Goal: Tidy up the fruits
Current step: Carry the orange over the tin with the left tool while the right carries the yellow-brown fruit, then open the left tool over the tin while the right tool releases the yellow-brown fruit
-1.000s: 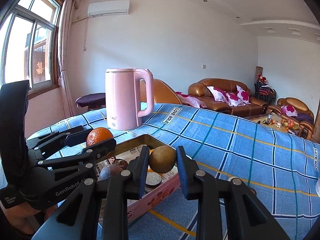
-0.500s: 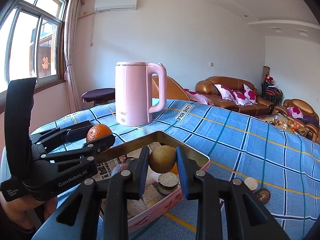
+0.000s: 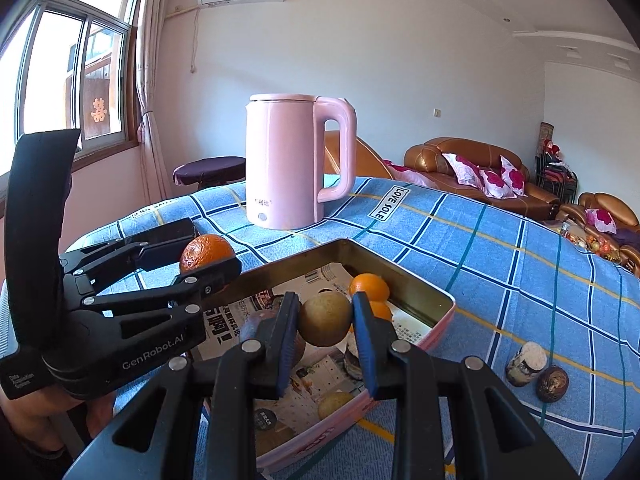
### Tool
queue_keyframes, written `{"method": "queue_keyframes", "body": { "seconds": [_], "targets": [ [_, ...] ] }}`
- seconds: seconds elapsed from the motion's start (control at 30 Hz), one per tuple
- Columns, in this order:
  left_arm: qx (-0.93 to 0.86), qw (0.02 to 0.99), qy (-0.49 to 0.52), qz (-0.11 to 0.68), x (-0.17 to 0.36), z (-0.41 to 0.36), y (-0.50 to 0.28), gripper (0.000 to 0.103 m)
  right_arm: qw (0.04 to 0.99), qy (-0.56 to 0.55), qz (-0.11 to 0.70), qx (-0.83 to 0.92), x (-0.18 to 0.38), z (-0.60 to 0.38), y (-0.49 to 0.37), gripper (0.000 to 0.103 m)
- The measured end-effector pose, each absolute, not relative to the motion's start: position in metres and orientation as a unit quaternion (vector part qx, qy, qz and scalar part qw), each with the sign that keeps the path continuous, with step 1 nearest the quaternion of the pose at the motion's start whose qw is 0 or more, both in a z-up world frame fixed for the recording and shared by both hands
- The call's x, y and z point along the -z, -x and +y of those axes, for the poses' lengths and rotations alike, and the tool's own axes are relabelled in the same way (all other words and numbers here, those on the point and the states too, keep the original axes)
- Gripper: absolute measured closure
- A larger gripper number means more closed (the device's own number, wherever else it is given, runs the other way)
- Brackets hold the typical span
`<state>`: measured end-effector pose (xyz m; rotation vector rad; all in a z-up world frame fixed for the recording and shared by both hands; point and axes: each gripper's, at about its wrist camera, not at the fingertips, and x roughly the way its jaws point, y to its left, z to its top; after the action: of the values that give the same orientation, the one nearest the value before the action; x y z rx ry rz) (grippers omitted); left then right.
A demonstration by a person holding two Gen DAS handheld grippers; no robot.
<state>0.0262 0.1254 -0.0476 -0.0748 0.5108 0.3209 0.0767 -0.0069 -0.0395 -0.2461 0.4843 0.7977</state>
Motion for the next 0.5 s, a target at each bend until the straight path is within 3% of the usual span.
{"method": "queue_keyframes", "body": {
  "seconds": [0.5],
  "targets": [
    [-0.149,0.947,-0.006,0.285,0.062,0.110,-0.036,0.052,0.860,0.139,0.299,-0.389,0.061,0.004,-0.088,0.074]
  ]
}}
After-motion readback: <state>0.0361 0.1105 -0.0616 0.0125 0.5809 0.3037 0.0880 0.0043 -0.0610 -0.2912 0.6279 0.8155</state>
